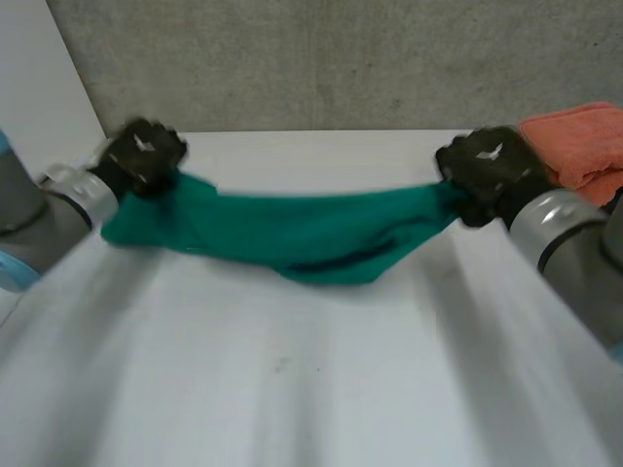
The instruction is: Fold the laundry.
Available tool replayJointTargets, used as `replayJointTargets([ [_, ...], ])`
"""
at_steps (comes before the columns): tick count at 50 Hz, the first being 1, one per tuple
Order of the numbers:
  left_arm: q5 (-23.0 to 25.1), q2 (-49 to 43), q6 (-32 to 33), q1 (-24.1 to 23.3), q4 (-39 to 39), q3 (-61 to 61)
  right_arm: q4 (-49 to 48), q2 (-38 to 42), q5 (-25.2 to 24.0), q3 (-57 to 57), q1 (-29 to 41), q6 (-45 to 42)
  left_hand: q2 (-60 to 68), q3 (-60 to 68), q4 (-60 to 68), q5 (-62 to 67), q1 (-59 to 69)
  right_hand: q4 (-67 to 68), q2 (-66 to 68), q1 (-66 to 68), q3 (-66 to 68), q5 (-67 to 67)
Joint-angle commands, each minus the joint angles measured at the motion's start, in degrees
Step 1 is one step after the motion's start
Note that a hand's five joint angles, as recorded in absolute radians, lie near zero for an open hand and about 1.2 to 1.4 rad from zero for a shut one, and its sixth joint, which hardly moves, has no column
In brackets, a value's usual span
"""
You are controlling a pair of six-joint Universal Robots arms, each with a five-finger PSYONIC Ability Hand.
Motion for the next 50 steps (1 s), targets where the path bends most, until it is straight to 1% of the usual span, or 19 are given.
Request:
replayJointTargets([
  [1,-2.7,18.7,-8.5,2.6,-2.5,-6.8,6.0,-0.8,5.1,-9.2,-2.4,-8.6,11.7,12.1,11.5,15.0,13.9,11.4,12.4,14.9,11.8,13.2],
  [4,-1.9,26.2,-11.8,3.7,-8.3,-8.7,6.7,-2.6,5.8,-10.8,-3.0,-11.0,11.7,12.1,11.5,15.0,13.9,11.4,12.4,14.9,11.8,13.2],
  [5,-1.7,29.2,-12.9,4.2,-12.4,-9.2,6.8,-4.6,5.8,-11.4,-3.5,-12.9,11.7,12.1,11.5,15.0,13.9,11.4,12.4,14.9,11.8,13.2],
  [11,-2.0,34.4,-13.9,5.9,-26.0,-10.0,8.2,-7.8,5.7,-11.0,-3.6,-18.0,11.7,12.1,11.5,15.0,13.9,11.4,12.4,14.9,11.8,13.2],
  [12,-2.4,34.5,-13.6,6.3,-29.6,-10.1,8.8,-7.7,5.8,-11.0,-3.5,-18.8,11.7,12.1,11.5,15.0,13.9,11.4,12.4,14.9,11.8,13.2],
  [16,-3.4,32.7,-13.1,6.2,-35.4,-10.8,10.4,-6.4,6.1,-11.1,-1.7,-21.7,11.7,12.1,11.5,15.0,13.9,11.4,12.4,14.9,11.8,13.2],
  [20,-4.5,27.0,-12.6,5.3,-35.3,-10.7,11.0,-2.7,6.2,-11.9,0.6,-22.7,11.7,12.1,11.5,15.0,13.9,11.4,12.4,14.9,11.8,13.2],
  [21,-4.7,25.6,-12.6,5.1,-35.2,-10.5,11.0,0.4,6.3,-12.8,1.6,-22.8,11.7,12.1,11.5,15.0,13.9,11.4,12.4,14.9,11.8,13.2],
  [26,-7.1,13.2,-11.3,3.2,-32.2,-4.4,9.9,9.1,6.7,-17.0,2.3,-22.5,11.7,12.1,11.5,15.0,13.9,11.4,12.4,14.9,11.8,13.2],
  [29,-8.9,7.0,-11.0,1.3,-28.9,3.2,3.8,17.8,8.3,-25.3,2.9,-18.8,11.7,12.1,11.5,15.0,13.9,11.4,12.4,14.9,11.8,13.2],
  [32,-11.2,3.2,-12.6,-0.5,-23.8,11.9,-2.9,21.8,9.7,-30.2,2.9,-14.9,11.7,12.1,11.5,15.0,13.9,11.4,12.4,14.9,11.8,13.2],
  [34,-12.5,2.6,-14.3,-1.3,-20.1,15.3,-13.1,24.7,11.6,-34.1,2.7,-10.6,11.7,12.1,11.5,15.0,13.9,11.4,12.4,14.9,11.8,13.2],
  [36,-15.0,2.9,-17.7,-2.2,-12.3,17.6,-20.7,25.6,12.7,-35.4,2.1,-8.0,11.7,12.1,11.5,15.0,13.9,11.4,12.4,14.9,11.8,13.2],
  [37,-15.9,3.5,-18.9,-2.4,-9.3,17.6,-28.4,25.6,13.5,-35.5,1.6,-5.9,11.7,12.1,11.5,15.0,13.9,11.4,12.4,14.9,11.8,13.2],
  [38,-16.8,4.2,-19.9,-2.7,-6.0,17.3,-32.3,25.7,13.7,-35.2,1.4,-4.9,11.7,12.1,11.5,15.0,13.9,11.4,12.4,14.9,11.8,13.2],
  [39,-18.7,5.6,-22.1,-3.1,0.7,15.9,-36.2,25.5,13.6,-34.8,1.2,-4.0,11.7,12.1,11.5,15.0,13.9,11.4,12.4,14.9,11.8,13.2],
  [41,-20.6,7.0,-24.2,-3.3,7.2,13.8,-45.4,24.8,13.7,-33.5,1.0,-2.1,11.7,12.1,11.5,15.0,13.9,11.4,12.4,14.9,11.8,13.2],
  [44,-22.3,9.5,-26.6,-3.8,17.0,8.9,-48.2,23.9,13.6,-32.2,1.0,-0.9,11.7,12.1,11.5,15.0,13.9,11.4,12.4,14.9,11.8,13.2],
  [50,-20.5,11.3,-26.9,-4.5,18.4,1.6,-43.8,22.8,11.7,-28.5,1.6,1.7,11.7,12.1,11.5,15.0,13.9,11.4,12.4,14.9,11.8,13.2],
])
